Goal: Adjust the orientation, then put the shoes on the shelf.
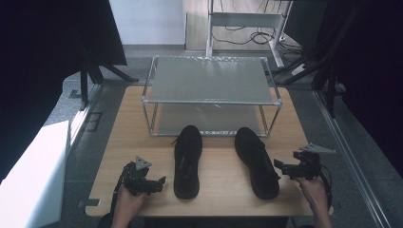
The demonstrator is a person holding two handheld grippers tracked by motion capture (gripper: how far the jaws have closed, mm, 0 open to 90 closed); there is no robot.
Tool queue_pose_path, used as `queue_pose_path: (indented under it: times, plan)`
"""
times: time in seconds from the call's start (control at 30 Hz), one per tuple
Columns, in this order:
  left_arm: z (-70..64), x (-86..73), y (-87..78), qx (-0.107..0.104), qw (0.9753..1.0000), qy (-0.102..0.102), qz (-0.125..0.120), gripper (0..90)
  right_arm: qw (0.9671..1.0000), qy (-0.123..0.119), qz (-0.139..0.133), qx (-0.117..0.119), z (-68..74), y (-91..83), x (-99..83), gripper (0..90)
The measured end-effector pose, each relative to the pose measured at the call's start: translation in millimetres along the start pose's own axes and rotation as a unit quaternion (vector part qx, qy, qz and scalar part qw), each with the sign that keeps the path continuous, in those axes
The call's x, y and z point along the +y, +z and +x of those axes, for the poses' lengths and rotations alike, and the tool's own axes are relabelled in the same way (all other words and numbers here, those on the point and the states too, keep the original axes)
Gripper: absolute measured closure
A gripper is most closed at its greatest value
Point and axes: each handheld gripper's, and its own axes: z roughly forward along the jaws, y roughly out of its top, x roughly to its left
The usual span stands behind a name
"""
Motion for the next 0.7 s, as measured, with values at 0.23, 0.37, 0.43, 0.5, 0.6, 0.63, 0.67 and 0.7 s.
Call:
queue_pose_path:
  times: [0.23,0.37,0.43,0.5,0.6,0.63,0.67,0.7]
  plan:
    - [0.7,1.9,-5.4,0.005,0.9999,-0.002,-0.015,0.5,0.9996,-0.021,-0.016,0.006,5.6,-9.5,4.7,0.6]
    - [-0.1,2.4,-7.8,0.007,0.9998,-0.003,-0.020,0.8,0.9994,-0.025,-0.015,0.016,9.6,-12.3,6.2,0.4]
    - [-0.4,3.7,-9.4,0.006,0.9997,-0.003,-0.023,0.9,0.9994,-0.026,-0.013,0.018,10.5,-12.4,6.3,0.4]
    - [-1.0,6.2,-10.5,0.003,0.9996,-0.005,-0.028,1.1,0.9996,-0.009,-0.009,0.027,11.2,-11.7,6.4,0.9]
    - [-2.5,10.7,-11.8,-0.005,0.9993,-0.008,-0.035,1.1,0.9991,0.009,-0.010,0.040,10.6,-12.0,6.8,2.5]
    - [-3.2,12.8,-12.4,-0.009,0.9992,-0.008,-0.037,1.0,0.9989,0.013,-0.009,0.044,11.4,-12.3,7.4,3.3]
    - [-4.3,16.0,-13.2,-0.009,0.9991,-0.010,-0.041,1.0,0.9989,0.013,-0.009,0.044,11.4,-12.3,7.4,3.3]
    - [-5.0,19.1,-14.3,-0.009,0.9989,-0.009,-0.045,0.9,0.9990,0.012,-0.008,0.042,12.6,-11.8,7.5,3.3]
